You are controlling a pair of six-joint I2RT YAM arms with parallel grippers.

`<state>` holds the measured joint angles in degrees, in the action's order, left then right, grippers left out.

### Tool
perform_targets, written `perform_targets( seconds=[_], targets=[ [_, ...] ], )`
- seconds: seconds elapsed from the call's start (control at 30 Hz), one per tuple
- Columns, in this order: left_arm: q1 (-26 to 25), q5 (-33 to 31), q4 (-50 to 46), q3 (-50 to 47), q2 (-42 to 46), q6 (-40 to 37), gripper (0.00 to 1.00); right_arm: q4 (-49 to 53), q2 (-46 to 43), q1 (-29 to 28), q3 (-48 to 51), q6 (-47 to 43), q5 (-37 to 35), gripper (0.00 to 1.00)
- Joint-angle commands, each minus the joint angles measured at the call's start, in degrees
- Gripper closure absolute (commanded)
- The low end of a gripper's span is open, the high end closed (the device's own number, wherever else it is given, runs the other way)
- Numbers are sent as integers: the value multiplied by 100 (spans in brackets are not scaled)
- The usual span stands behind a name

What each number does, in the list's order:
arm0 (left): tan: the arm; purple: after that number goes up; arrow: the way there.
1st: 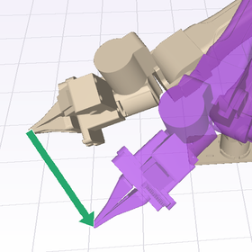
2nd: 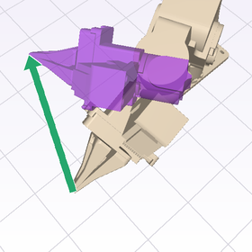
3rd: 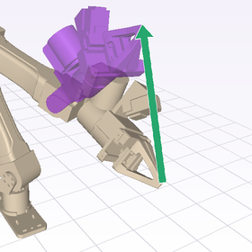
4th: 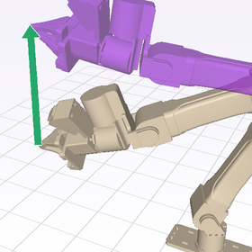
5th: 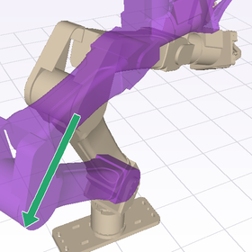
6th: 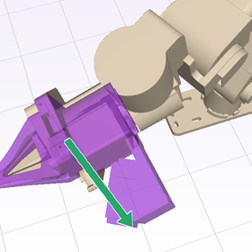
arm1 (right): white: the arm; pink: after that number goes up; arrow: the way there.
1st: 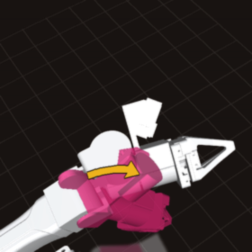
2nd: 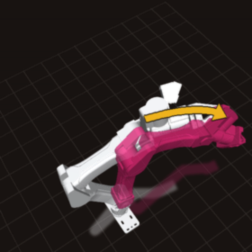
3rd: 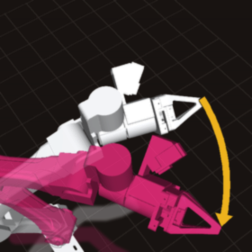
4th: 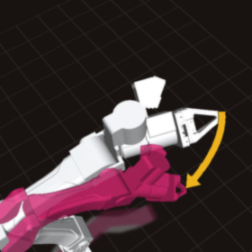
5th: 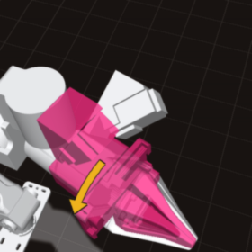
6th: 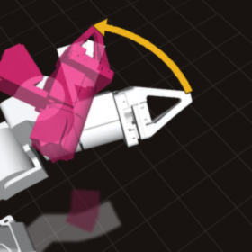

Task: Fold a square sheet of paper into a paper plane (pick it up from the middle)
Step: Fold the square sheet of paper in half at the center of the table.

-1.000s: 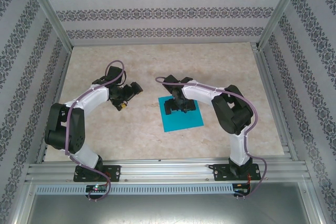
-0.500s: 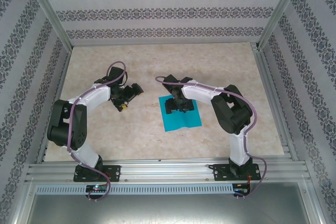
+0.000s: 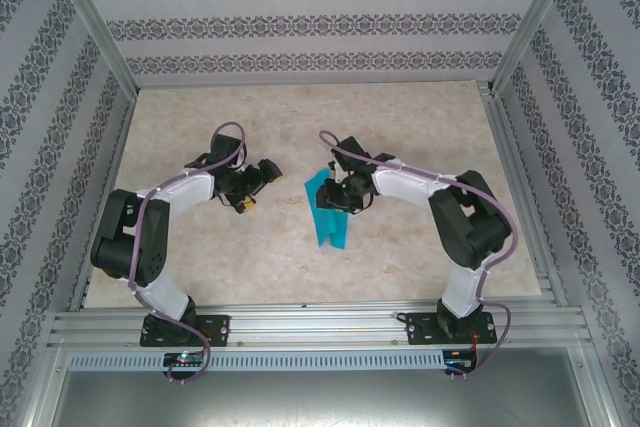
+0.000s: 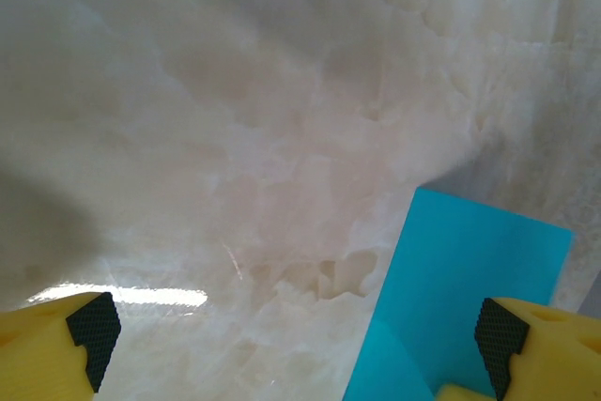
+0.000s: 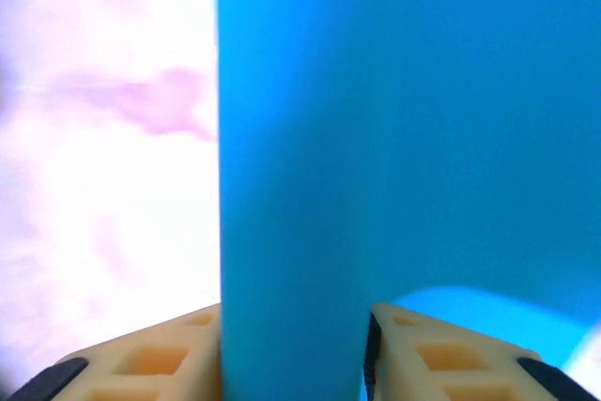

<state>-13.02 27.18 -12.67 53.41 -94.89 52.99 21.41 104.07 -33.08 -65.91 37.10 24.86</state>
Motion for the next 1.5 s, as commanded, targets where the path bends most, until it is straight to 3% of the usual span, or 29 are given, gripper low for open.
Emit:
perform_targets(
  seconds=[0.0, 0.1, 0.23, 0.5, 0.77, 0.87, 1.0, 1.13, 1.33, 1.47],
  targets=[
    [-145, 245, 937, -219, 323, 130, 0, -1866, -392, 126, 316, 679, 1726, 62],
    [-240, 293, 1374, -421, 418, 235, 0, -2873, -317, 259, 632, 1219, 2227, 63],
    [-340, 299, 1770, -625, 479, 376, 0, -2997, -41, 426, 865, 1255, 2164, 62],
    [-751, -552, 1530, -617, 612, 308, 1, -1535, 224, 478, 654, 34, 1219, 54],
    [-1104, -349, 2229, -725, 268, 605, 12, -747, 227, 542, 523, -457, 689, 53],
    [-1122, -116, 2536, -740, 94, 717, 24, -707, 217, 522, 527, -433, 610, 53],
    [-1186, 82, 2597, -547, -198, 730, 51, -677, 231, 504, 517, -441, 575, 55],
    [-1265, 178, 2531, -302, -482, 687, 68, -650, 252, 492, 504, -442, 577, 58],
    [-1392, 307, 2240, 127, -894, 515, 84, -603, 297, 478, 444, -431, 586, 59],
    [-1431, 265, 1879, 350, -1144, 444, 89, -594, 337, 469, 417, -420, 596, 60]
  ],
)
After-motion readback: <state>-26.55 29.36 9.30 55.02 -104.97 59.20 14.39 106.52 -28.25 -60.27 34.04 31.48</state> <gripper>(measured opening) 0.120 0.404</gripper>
